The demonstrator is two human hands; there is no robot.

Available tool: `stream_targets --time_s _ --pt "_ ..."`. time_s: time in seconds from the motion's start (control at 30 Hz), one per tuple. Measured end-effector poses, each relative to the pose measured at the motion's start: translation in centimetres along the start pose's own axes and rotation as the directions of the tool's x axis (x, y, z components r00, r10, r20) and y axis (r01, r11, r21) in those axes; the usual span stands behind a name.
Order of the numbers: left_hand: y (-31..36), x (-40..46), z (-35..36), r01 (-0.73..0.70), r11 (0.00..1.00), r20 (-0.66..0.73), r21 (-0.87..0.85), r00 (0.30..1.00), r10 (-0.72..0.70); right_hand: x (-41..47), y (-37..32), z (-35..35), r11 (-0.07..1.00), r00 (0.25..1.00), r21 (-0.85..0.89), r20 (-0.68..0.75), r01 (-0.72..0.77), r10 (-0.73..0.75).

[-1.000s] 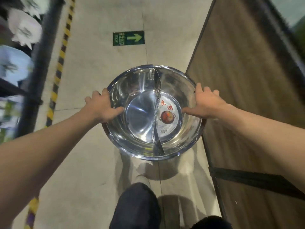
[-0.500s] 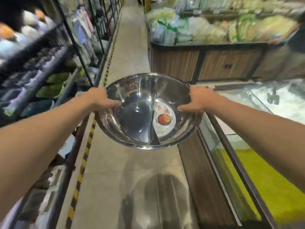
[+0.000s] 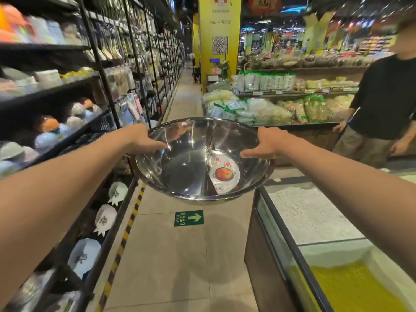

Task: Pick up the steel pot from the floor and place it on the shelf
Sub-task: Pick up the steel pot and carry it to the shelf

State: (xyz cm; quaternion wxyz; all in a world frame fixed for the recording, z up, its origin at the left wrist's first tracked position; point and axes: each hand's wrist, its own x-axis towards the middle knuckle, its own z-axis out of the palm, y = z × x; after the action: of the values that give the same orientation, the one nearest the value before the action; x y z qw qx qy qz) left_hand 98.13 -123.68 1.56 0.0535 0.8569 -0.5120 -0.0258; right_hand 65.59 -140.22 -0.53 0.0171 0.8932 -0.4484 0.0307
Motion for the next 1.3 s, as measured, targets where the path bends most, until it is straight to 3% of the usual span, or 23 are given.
stream_targets --time_s 0.27,0.43,0.6,0.77,1.0,1.13,1.3 --pt "-1.8 -6.8 -0.9 0.218 0.974 -0.067 -0.065 0.973 -0.222 1.8 -3.0 -1.4 0.968 0.967 0.013 0.029 0.251 -0.252" --pt "-8.0 -16.0 -1.9 0.415 0.908 -0.089 -0.061 0.904 -0.419 1.9 -12.5 -0.9 0.883 0.882 0.030 0.032 0.469 -0.470" --pt "-14.8 -28.4 -3.9 0.620 0.781 -0.124 -0.071 0.772 -0.624 -0.6 -25.3 -1.0 0.751 0.752 0.065 0.011 0.657 -0.659" --pt "-20.5 -42.7 -6.4 0.782 0.611 -0.201 -0.121 0.584 -0.787 -6.5 -38.9 -2.9 0.553 0.559 0.099 -0.047 0.827 -0.828" --pt "-23.5 -61.5 -8.9 0.910 0.404 -0.269 -0.098 0.366 -0.891 -18.2 -54.5 -5.0 0.245 0.258 0.124 -0.106 0.962 -0.960" --pt "-23.2 -71.0 -9.0 0.974 0.196 -0.264 -0.110 0.161 -0.951 -25.4 -61.3 -5.3 0.054 0.073 0.178 -0.103 0.983 -0.992" --pt "-19.9 -81.4 -8.2 0.970 -0.108 -0.260 -0.219 -0.164 -0.952 -34.9 -68.3 -6.2 -0.170 -0.150 0.138 -0.143 0.976 -0.978"
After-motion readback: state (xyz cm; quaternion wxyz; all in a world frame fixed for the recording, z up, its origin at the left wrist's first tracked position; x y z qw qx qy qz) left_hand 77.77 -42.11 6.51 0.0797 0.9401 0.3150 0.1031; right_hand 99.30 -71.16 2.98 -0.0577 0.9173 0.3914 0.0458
